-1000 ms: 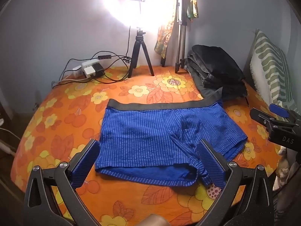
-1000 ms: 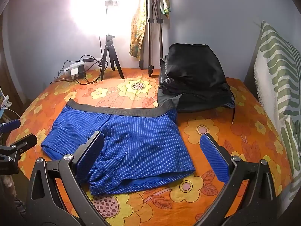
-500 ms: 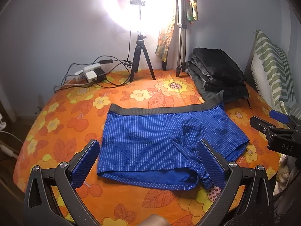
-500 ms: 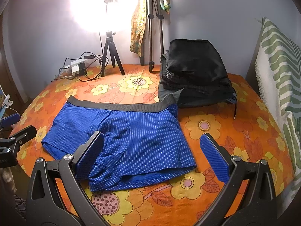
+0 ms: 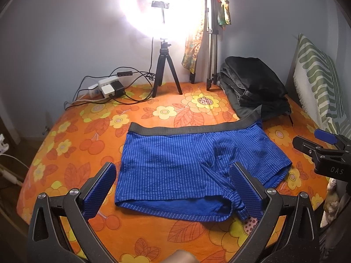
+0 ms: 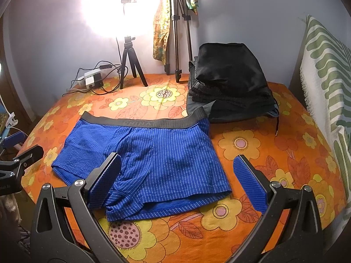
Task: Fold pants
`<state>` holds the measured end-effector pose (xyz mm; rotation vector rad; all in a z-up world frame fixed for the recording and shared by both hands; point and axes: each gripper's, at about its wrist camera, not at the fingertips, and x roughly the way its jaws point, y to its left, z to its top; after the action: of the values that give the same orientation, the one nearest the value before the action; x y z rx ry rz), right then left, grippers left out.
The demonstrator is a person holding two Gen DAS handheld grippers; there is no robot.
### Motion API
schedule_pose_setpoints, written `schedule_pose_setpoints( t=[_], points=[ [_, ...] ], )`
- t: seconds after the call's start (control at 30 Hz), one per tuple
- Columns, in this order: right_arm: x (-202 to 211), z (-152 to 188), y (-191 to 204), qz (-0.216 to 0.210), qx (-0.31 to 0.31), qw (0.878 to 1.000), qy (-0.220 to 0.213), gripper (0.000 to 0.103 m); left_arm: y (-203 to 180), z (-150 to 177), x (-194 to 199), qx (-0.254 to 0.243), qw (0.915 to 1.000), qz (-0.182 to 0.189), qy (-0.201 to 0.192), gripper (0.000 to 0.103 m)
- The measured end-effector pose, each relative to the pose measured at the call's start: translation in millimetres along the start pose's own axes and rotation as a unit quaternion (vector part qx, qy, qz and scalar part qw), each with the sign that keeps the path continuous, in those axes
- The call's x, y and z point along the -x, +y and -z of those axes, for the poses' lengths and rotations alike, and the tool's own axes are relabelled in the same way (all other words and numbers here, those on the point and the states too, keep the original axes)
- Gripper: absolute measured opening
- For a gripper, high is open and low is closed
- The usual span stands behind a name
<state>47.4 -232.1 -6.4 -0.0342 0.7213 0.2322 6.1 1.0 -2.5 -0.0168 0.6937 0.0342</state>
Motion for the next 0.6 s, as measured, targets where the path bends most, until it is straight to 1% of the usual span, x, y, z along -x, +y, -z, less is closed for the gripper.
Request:
schedule_pose_setpoints(
  t=[0.6],
  points=[
    [0.9, 4.9, 2.0, -0.005, 0.003, 1.0, 0.001, 0.103, 0.4, -1.3, 1.3, -0.001, 1.0, -0.001, -0.002, 0.102]
  ],
)
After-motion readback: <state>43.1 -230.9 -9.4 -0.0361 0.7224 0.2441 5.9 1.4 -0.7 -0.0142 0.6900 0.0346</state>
